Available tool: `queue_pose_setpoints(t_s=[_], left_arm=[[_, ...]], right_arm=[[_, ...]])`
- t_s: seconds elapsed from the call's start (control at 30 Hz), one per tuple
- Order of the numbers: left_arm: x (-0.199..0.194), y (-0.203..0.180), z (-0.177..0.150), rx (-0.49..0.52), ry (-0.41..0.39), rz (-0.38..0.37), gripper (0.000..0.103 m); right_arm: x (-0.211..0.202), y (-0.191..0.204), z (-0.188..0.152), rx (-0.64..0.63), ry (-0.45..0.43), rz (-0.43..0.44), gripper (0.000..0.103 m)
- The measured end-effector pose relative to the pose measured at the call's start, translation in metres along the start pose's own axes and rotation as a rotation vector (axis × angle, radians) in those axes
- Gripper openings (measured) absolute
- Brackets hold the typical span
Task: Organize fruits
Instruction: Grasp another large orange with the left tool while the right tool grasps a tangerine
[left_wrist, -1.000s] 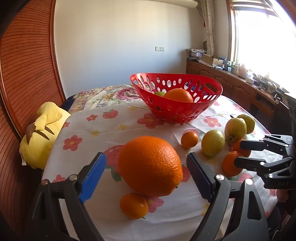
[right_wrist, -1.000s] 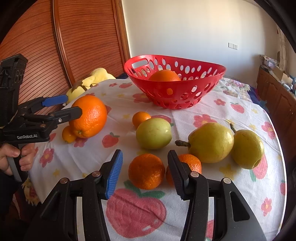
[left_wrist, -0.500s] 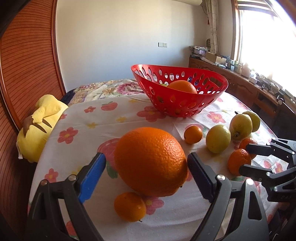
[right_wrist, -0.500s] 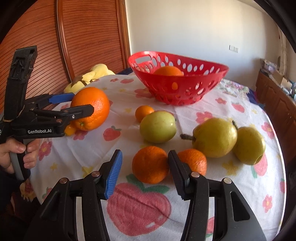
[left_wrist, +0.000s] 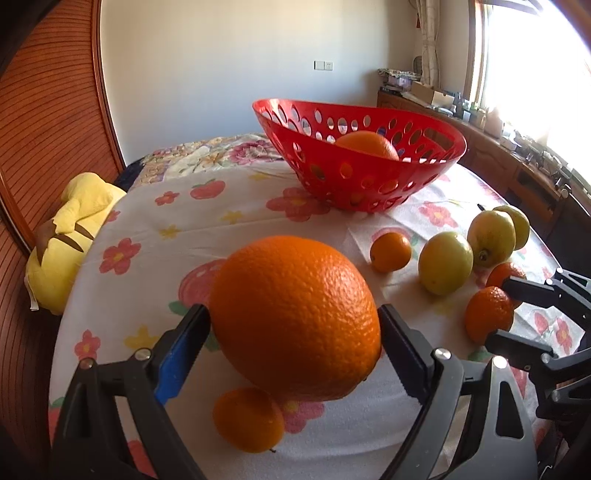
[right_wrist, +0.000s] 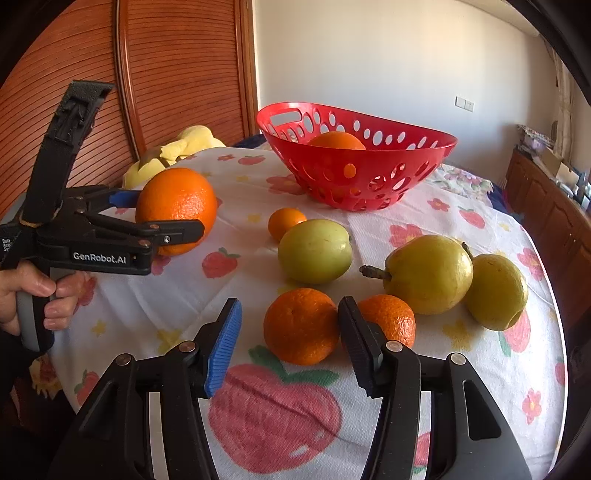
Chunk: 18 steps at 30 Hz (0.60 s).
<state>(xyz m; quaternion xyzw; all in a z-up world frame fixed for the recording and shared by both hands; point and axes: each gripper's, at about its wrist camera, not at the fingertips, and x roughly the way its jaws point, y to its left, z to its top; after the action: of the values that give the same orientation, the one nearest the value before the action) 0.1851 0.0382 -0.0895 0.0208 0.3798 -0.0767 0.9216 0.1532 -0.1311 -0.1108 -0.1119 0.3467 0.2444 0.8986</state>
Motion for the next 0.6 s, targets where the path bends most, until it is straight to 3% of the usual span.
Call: queue_pose_setpoints(t_s=[0.37, 0.6], left_arm=[[-0.006, 0.004, -0.002, -0.010, -0.015, -0.010, 0.086], [-0.023, 0.001, -0.010, -0.029, -0.026, -0.076, 0.085]], right_arm=[[0.001, 0.002, -0.001, -0.009, -0.006, -0.004, 0.057], [0.002, 0.004, 0.000, -0.020, -0.011, -0.010, 0.058]])
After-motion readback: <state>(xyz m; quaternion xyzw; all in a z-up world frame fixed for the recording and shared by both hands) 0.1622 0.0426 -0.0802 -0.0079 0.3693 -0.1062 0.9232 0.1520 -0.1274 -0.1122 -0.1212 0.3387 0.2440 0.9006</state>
